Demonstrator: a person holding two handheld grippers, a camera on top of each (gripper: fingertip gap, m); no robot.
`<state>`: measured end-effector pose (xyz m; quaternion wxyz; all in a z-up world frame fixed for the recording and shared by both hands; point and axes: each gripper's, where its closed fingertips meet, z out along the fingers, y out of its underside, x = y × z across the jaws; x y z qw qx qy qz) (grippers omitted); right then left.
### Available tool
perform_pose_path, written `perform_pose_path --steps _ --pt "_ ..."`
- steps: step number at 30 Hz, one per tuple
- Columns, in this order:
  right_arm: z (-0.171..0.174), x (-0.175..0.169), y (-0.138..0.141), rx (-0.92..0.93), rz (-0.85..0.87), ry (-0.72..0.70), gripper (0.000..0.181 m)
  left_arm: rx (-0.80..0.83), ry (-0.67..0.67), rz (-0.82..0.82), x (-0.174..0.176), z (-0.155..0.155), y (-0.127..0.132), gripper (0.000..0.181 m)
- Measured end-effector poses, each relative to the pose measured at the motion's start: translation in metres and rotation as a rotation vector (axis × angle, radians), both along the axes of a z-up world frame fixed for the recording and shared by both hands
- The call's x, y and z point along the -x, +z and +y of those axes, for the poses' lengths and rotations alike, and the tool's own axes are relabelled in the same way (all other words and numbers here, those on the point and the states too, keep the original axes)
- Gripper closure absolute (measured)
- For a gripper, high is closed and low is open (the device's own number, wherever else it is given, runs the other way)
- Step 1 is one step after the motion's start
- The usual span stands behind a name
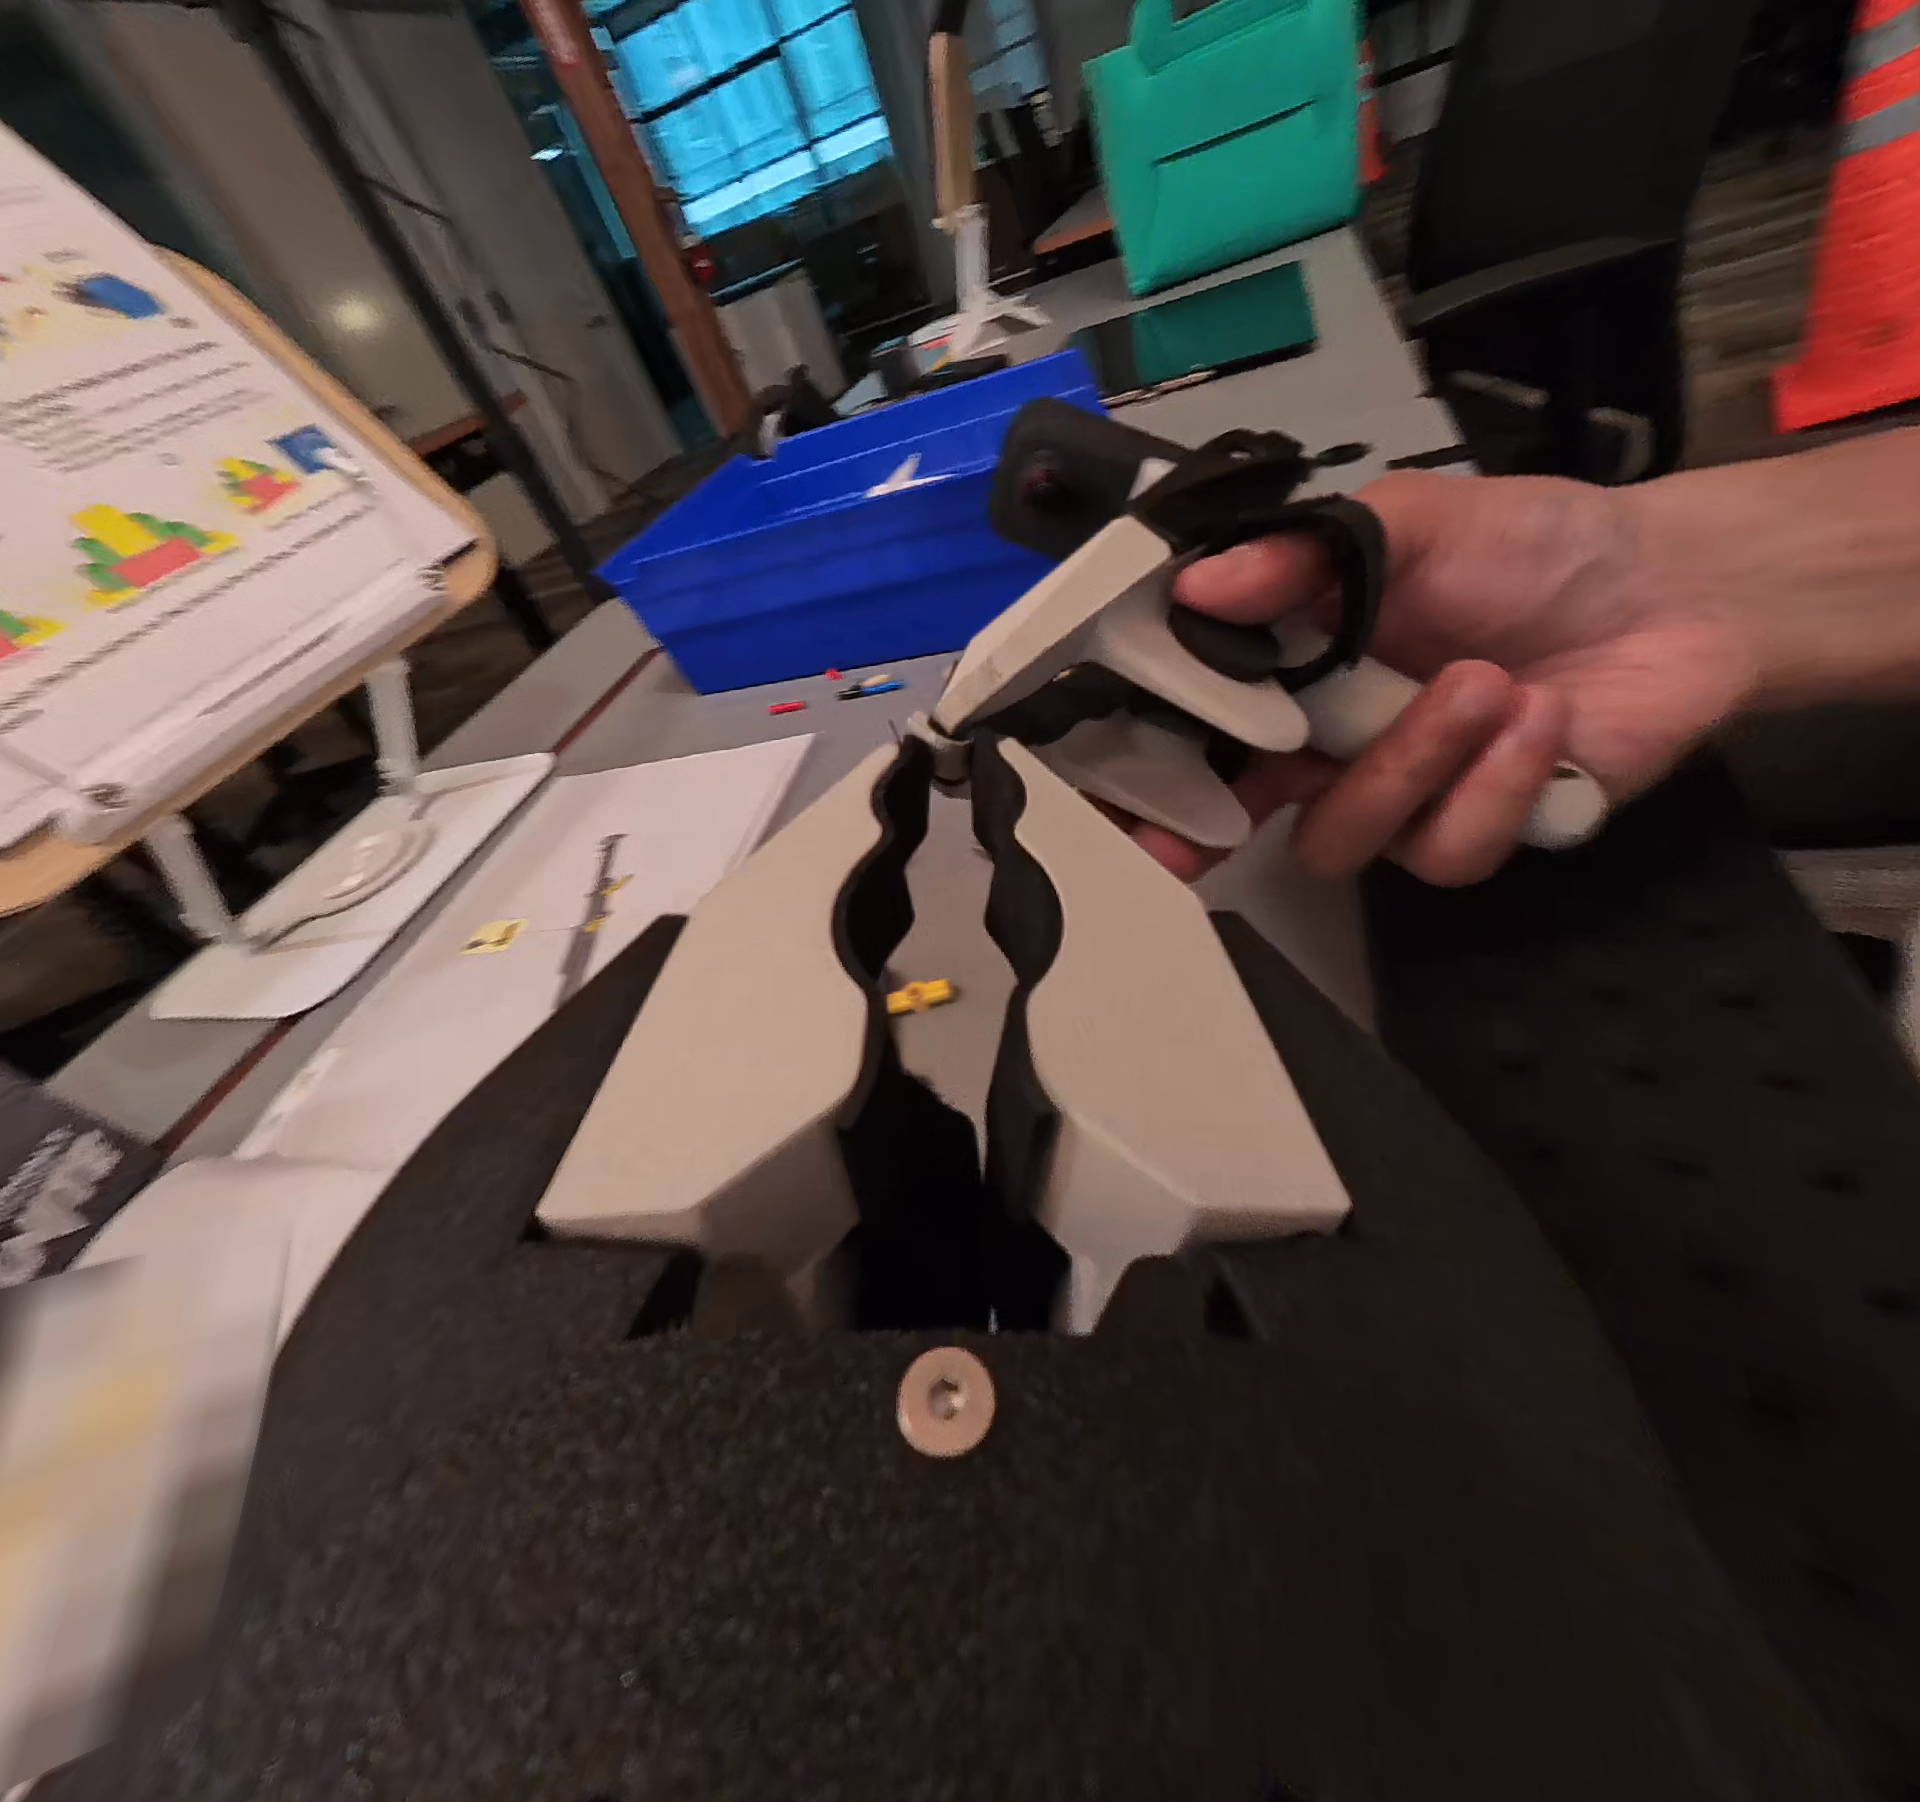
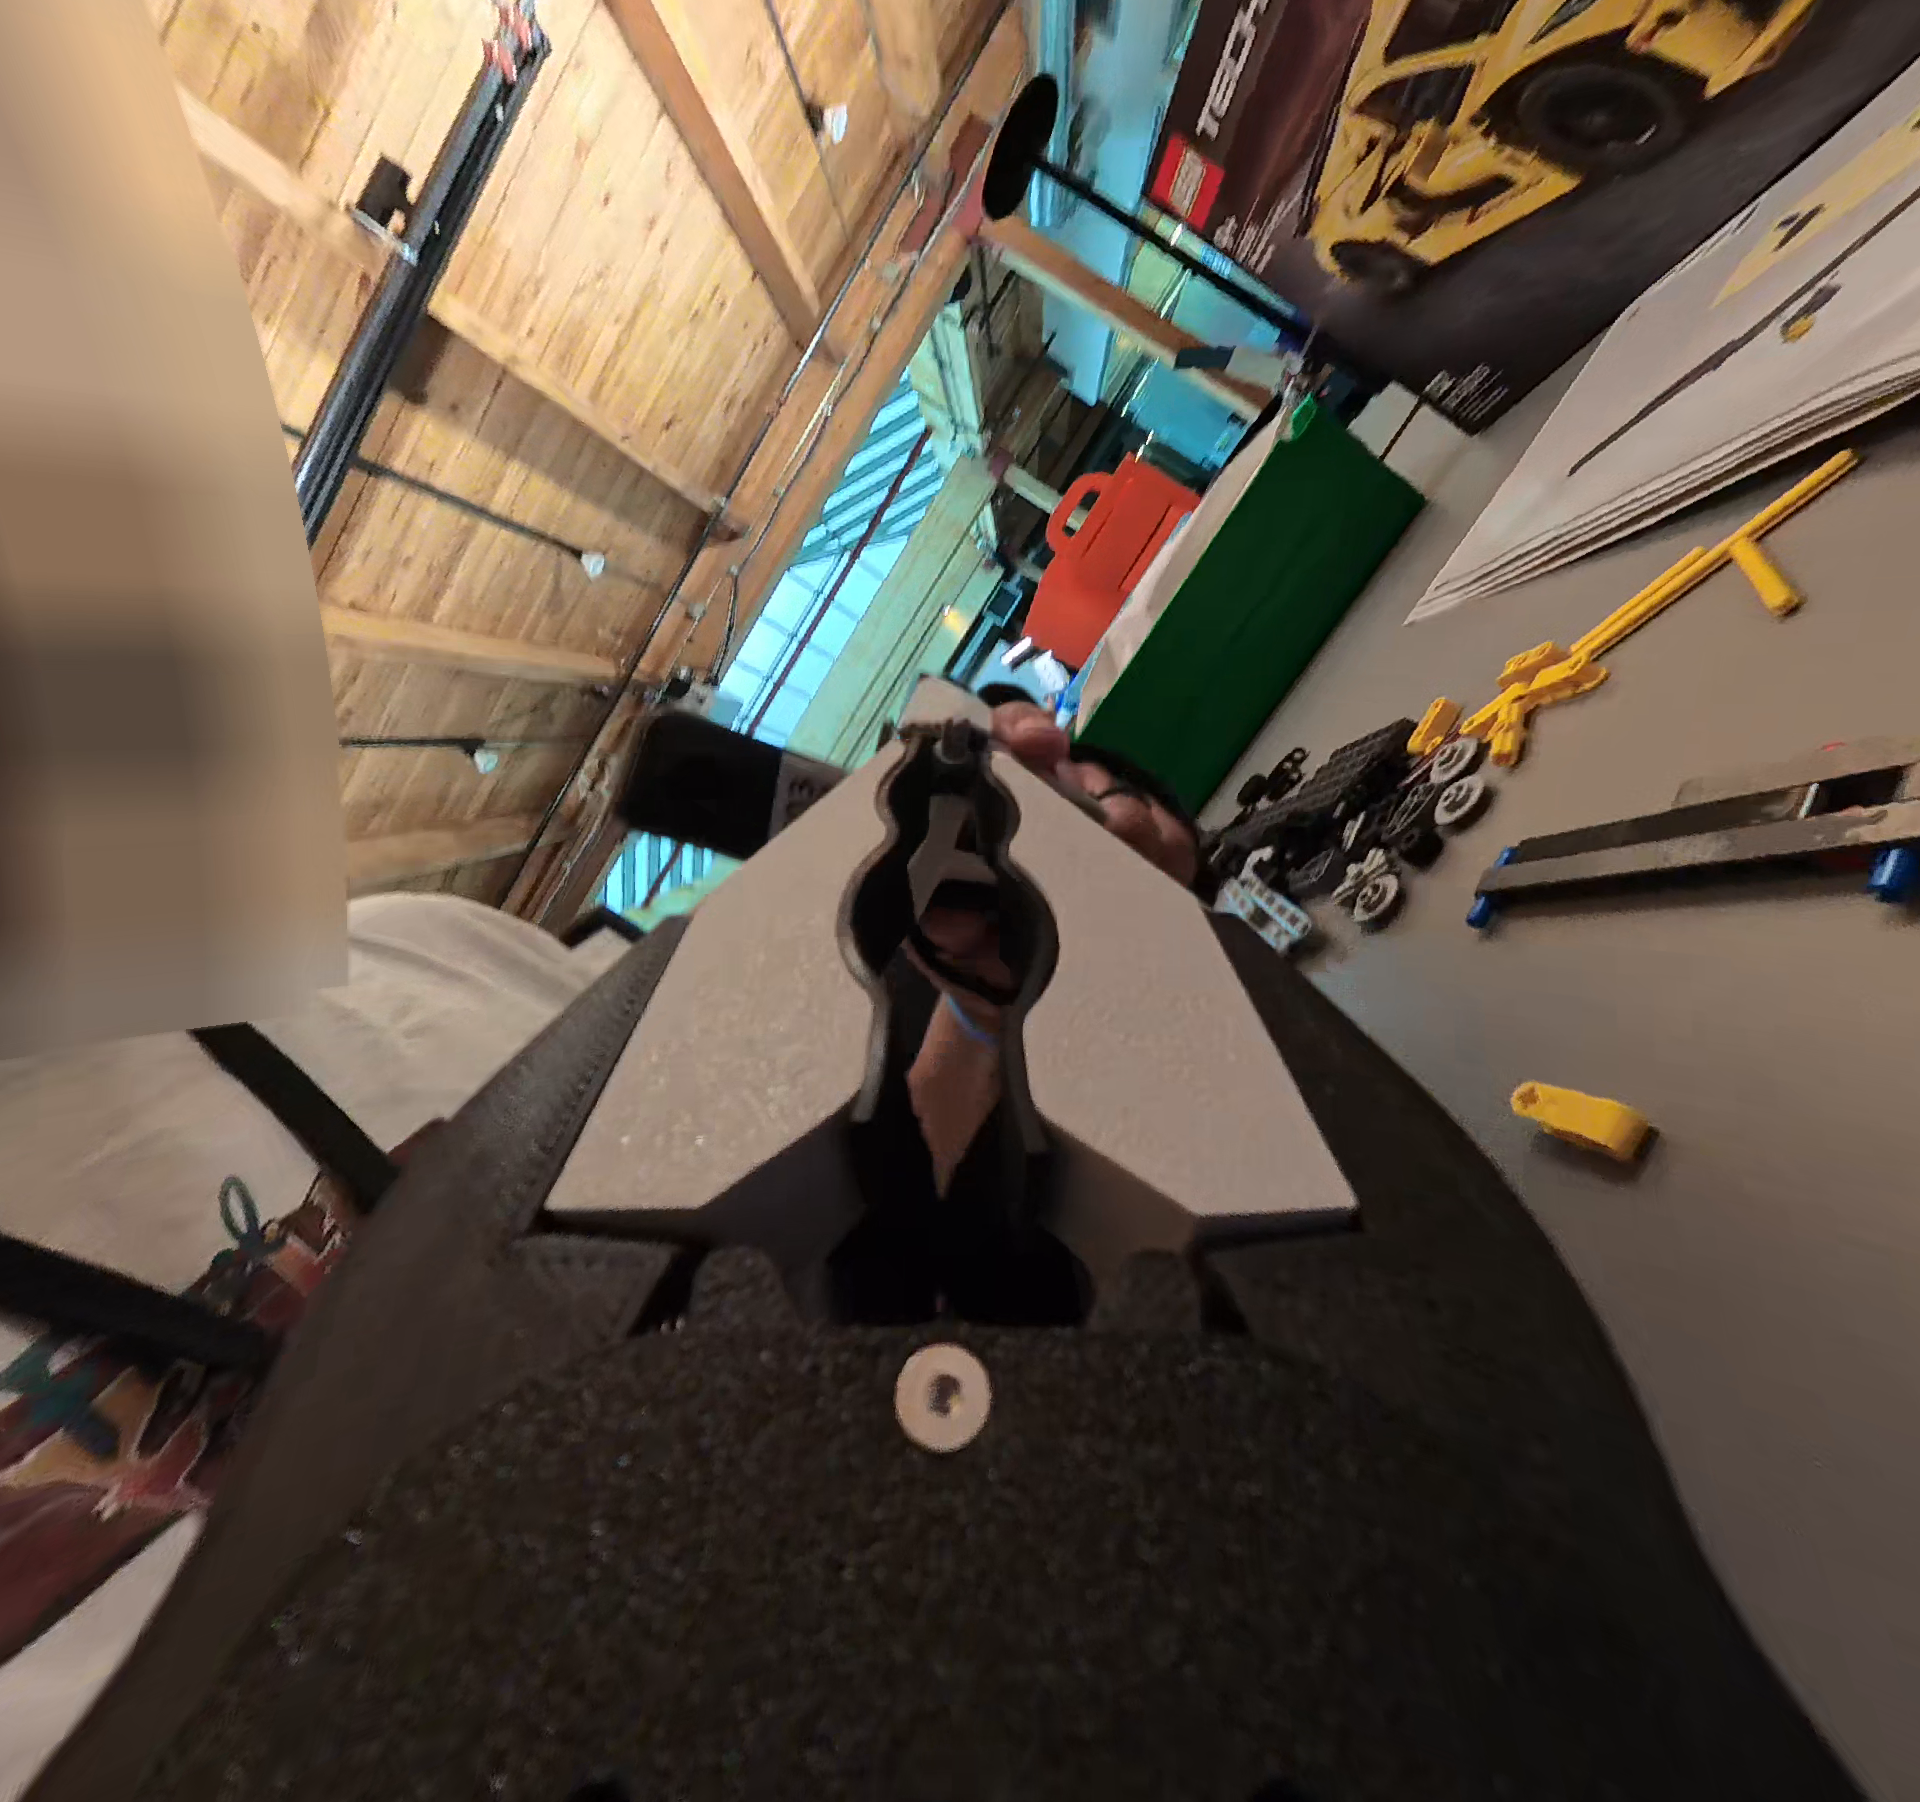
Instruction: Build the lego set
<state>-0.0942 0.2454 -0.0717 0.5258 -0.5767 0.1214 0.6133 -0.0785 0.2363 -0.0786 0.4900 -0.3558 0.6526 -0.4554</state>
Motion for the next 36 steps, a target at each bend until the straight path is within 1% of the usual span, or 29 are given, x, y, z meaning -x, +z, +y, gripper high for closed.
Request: perform_pose_path --steps 3,6,11,14,19,22,25,27,29,32,34,36 --pt "-0.009 0.007 -0.002 0.006 -0.035 0.08 0.174 0.059 -0.115 0.038 0.008 -0.009 -0.002 0.175" --pt "-0.014 0.008 -0.005 0.023 -0.066 0.118 0.174 0.036 -0.145 0.055 0.01 -0.013 -0.005 0.175" --pt "-0.017 0.003 -0.008 0.044 -0.041 0.133 0.174 -0.035 -0.13 0.058 0.01 -0.014 -0.01 0.175" --pt "-0.016 0.002 -0.011 0.06 -0.051 0.117 0.178 -0.062 -0.117 0.055 0.01 -0.014 -0.012 0.175" --pt "-0.014 0.002 -0.015 0.077 -0.073 0.099 0.179 -0.118 -0.106 0.059 0.01 -0.013 -0.015 0.175" --pt "-0.009 -0.002 -0.016 0.091 -0.075 0.032 0.18 -0.159 -0.057 0.045 0.007 -0.008 -0.016 0.175" --pt "-0.005 -0.006 -0.009 0.079 0.037 -0.022 0.18 -0.189 0.034 -0.001 0.001 -0.002 -0.009 0.175" --pt "-0.003 -0.007 -0.005 0.063 0.099 -0.039 0.18 -0.181 0.058 -0.023 0.0 0.0 -0.005 0.175" --pt "-0.003 -0.006 -0.002 0.05 0.15 -0.029 0.18 -0.164 0.06 -0.04 0.001 0.0 -0.002 0.175" --pt "-0.004 -0.004 -0.005 0.057 0.148 -0.032 0.18 -0.144 0.032 -0.02 0.003 -0.001 -0.005 0.176" --pt "-0.006 -0.001 -0.005 0.055 0.163 -0.004 0.18 -0.129 0.008 -0.017 0.005 -0.003 -0.005 0.176" --pt "-0.007 0.0 -0.005 0.058 0.13 0.009 0.18 -0.11 -0.018 -0.002 0.007 -0.004 -0.006 0.176"
